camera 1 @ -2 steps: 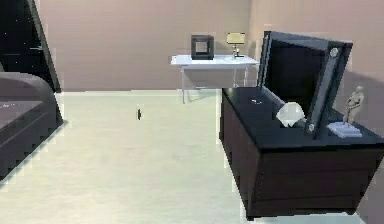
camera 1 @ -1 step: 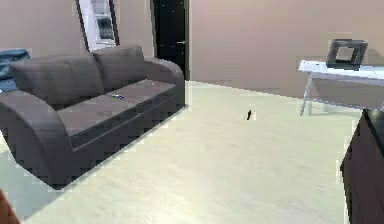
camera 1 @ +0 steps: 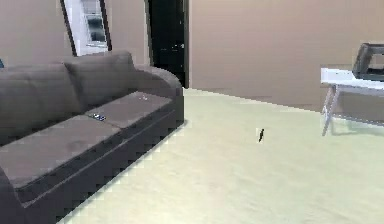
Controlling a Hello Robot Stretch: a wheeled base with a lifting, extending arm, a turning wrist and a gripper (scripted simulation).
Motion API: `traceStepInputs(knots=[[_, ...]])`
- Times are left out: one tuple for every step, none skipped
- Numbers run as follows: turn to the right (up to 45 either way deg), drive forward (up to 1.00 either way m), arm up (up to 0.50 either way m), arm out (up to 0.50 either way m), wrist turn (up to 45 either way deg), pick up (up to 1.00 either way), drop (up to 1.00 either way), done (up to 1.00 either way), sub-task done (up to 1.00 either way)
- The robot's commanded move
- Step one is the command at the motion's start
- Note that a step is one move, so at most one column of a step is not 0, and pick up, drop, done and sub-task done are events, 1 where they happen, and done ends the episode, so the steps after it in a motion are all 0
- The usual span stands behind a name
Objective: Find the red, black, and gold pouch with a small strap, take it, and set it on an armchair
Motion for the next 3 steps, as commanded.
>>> traceStepInputs(knots=[[12.0, 0.0, 0.0, 0.0, 0.0, 0.0, 0.0, 0.0, 0.0], [0.0, 1.0, 0.0, 0.0, 0.0, 0.0, 0.0, 0.0, 0.0], [0.0, 1.0, 0.0, 0.0, 0.0, 0.0, 0.0, 0.0, 0.0]])
